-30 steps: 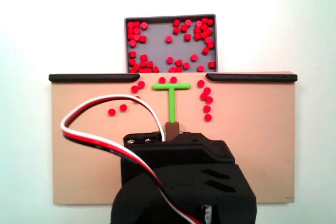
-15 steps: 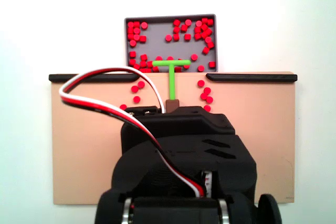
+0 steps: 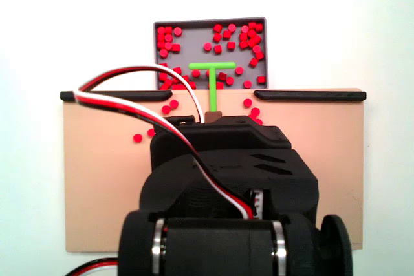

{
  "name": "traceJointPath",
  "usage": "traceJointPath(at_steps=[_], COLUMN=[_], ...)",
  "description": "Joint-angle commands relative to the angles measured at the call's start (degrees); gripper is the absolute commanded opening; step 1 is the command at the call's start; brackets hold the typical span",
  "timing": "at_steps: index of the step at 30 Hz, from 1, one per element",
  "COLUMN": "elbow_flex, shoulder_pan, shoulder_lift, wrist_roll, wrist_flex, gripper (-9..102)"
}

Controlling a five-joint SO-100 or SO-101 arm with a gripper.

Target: Push granules from bottom to the grey container

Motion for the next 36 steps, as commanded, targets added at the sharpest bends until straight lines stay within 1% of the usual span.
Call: traceJointPath(at_steps=[1,4,12,19,22,32,36], elbow_flex=[-2.4,-3.6,-4.6,-3.4,0.0,20.1,24.2], shoulder_pan=[0.3,0.1,-0.7,-0.8,-0.8,-0.5,-0.2], shoulder_lift=[1.5,2.5,7.3,14.1,18.5,38.7,44.1], wrist_roll=[-0.9,-1.0,-1.6,-1.5,-1.0,-1.3,-1.0], wrist_flex=[2.4,4.0,4.6,12.2,13.8,14.1,17.8], gripper=[0,0,0,0,0,0,0])
